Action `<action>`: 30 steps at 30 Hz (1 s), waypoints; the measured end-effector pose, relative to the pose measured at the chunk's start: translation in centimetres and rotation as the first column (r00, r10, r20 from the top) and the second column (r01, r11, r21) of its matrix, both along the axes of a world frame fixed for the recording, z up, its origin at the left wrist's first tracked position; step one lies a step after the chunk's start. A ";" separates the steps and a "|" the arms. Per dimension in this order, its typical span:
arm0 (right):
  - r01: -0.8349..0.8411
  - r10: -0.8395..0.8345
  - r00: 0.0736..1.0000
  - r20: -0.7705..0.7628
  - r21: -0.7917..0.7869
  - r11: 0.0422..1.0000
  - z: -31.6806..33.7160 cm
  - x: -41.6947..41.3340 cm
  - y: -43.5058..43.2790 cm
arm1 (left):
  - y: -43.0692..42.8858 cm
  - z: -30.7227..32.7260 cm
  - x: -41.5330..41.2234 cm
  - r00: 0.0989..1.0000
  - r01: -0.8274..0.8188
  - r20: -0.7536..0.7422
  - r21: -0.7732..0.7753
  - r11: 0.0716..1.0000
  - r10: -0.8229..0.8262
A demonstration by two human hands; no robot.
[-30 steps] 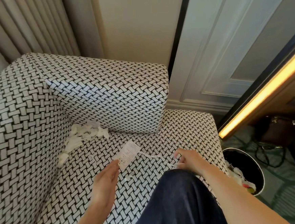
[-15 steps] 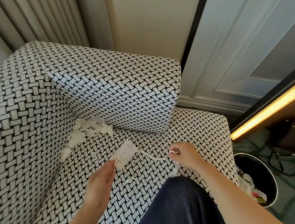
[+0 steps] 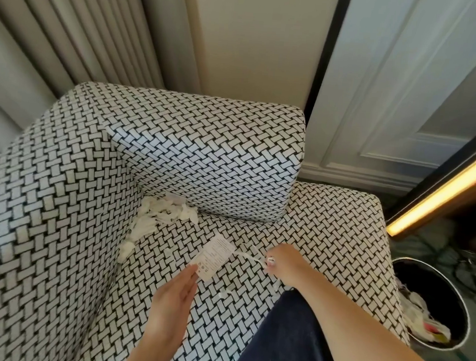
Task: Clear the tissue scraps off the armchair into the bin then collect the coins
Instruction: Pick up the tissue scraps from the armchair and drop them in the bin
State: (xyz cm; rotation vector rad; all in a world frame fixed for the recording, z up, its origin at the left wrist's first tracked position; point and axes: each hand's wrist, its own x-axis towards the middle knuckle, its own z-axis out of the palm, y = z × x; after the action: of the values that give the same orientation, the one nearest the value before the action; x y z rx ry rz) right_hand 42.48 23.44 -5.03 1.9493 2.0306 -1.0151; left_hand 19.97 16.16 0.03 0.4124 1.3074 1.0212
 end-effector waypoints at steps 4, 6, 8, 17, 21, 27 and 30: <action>0.143 -0.143 0.981 -0.131 -0.009 0.990 1.0 1.2 -1.0 | -0.6 0.7 0.2 0.999 0.030 -0.010 0.016 0.999 -0.030; 0.199 -0.191 0.958 -0.213 0.019 0.980 1.7 2.1 -1.6 | -0.7 1.2 0.4 0.999 0.045 -0.016 0.026 0.999 -0.045; 0.255 -0.235 0.928 -0.288 0.034 0.966 2.4 3.0 -2.2 | -0.8 1.6 0.7 0.998 0.063 -0.019 0.034 0.997 -0.062; 0.514 -0.421 0.766 -0.486 0.071 0.855 8.7 8.9 -4.9 | -0.8 4.6 5.2 0.987 0.134 0.080 0.061 0.989 -0.139; 0.707 -0.561 0.600 -0.571 0.050 0.706 10.5 13.1 -6.9 | -0.4 5.6 9.5 0.966 0.166 0.192 0.044 0.985 -0.171; 0.921 -0.670 0.121 -0.732 -0.170 0.352 10.7 22.1 -11.1 | -0.2 7.3 19.1 0.895 0.325 0.316 0.022 0.946 -0.315; 0.948 -0.650 -0.066 -0.757 -0.251 0.197 9.8 26.5 -13.4 | -0.2 7.1 24.3 0.847 0.429 0.349 -0.005 0.903 -0.400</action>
State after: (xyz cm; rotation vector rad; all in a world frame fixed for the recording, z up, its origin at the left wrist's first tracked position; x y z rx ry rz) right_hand 69.02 10.05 4.74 3.6839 0.7407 -2.1023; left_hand 44.23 15.98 7.15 0.4115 0.8895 0.6323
